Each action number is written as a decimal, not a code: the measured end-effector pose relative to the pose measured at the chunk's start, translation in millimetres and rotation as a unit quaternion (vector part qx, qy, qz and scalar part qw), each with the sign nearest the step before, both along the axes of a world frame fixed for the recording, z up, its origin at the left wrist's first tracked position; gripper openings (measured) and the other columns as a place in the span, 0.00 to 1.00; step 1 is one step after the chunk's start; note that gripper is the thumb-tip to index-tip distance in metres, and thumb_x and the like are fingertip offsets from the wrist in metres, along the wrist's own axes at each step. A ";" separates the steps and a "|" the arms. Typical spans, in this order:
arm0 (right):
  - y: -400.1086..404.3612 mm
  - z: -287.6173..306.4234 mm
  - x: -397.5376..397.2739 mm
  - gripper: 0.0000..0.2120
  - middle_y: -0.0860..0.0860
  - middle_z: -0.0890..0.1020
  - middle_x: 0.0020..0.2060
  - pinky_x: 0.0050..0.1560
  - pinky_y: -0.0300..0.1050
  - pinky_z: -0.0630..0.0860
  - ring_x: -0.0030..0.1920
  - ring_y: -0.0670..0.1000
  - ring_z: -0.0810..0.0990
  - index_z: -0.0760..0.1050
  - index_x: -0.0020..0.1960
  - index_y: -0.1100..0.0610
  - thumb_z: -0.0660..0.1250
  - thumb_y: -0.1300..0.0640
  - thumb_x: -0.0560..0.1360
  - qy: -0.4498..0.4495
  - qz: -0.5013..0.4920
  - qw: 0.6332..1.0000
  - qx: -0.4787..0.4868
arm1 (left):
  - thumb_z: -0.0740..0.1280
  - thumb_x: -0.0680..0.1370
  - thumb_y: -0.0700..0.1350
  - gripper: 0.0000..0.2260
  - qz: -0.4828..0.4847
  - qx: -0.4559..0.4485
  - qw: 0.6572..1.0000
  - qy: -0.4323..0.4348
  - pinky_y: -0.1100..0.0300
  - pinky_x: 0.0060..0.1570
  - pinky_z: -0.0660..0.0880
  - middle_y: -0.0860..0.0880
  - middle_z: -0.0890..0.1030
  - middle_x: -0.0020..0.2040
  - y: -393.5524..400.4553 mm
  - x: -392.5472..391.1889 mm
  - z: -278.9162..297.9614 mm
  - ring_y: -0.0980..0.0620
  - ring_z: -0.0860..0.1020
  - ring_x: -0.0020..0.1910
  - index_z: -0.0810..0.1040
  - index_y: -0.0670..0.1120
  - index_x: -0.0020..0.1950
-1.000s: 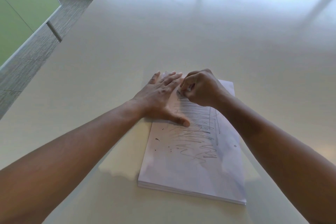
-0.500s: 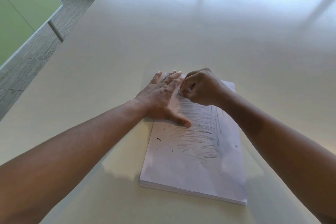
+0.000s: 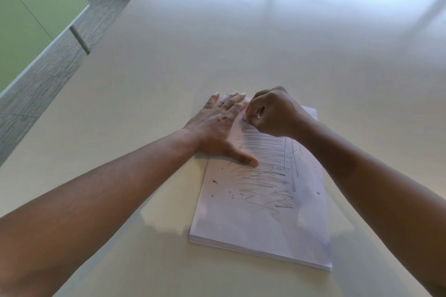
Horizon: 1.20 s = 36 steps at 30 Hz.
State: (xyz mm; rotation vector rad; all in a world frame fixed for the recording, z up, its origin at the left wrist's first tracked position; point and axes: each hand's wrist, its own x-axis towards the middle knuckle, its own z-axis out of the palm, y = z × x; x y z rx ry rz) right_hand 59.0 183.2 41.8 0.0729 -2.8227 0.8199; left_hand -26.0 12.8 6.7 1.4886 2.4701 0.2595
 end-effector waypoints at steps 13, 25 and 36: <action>-10.1 -3.1 16.5 0.04 0.48 0.84 0.34 0.38 0.39 0.78 0.32 0.47 0.79 0.85 0.35 0.56 0.75 0.63 0.67 0.000 0.039 0.999 0.006 | 0.58 0.53 0.88 0.70 0.005 0.000 1.000 -0.001 0.47 0.80 0.37 0.52 0.44 0.85 0.9 0.3 -1.7 0.55 0.38 0.83 0.45 0.49 0.85; -3.4 -1.2 7.4 0.03 0.48 0.83 0.35 0.39 0.44 0.79 0.33 0.48 0.80 0.85 0.35 0.56 0.75 0.62 0.68 -0.010 -0.002 1.000 0.002 | 0.55 0.53 0.89 0.72 0.001 -0.008 1.000 0.010 0.46 0.80 0.37 0.51 0.44 0.85 1.1 0.1 -1.6 0.55 0.38 0.83 0.42 0.46 0.85; -0.9 2.6 9.2 0.03 0.48 0.84 0.36 0.41 0.43 0.79 0.34 0.47 0.81 0.85 0.37 0.55 0.74 0.62 0.68 -0.028 0.017 0.999 0.014 | 0.55 0.52 0.89 0.72 0.000 -0.007 1.000 0.010 0.46 0.80 0.38 0.51 0.44 0.85 2.5 -0.9 -2.1 0.55 0.39 0.83 0.42 0.47 0.85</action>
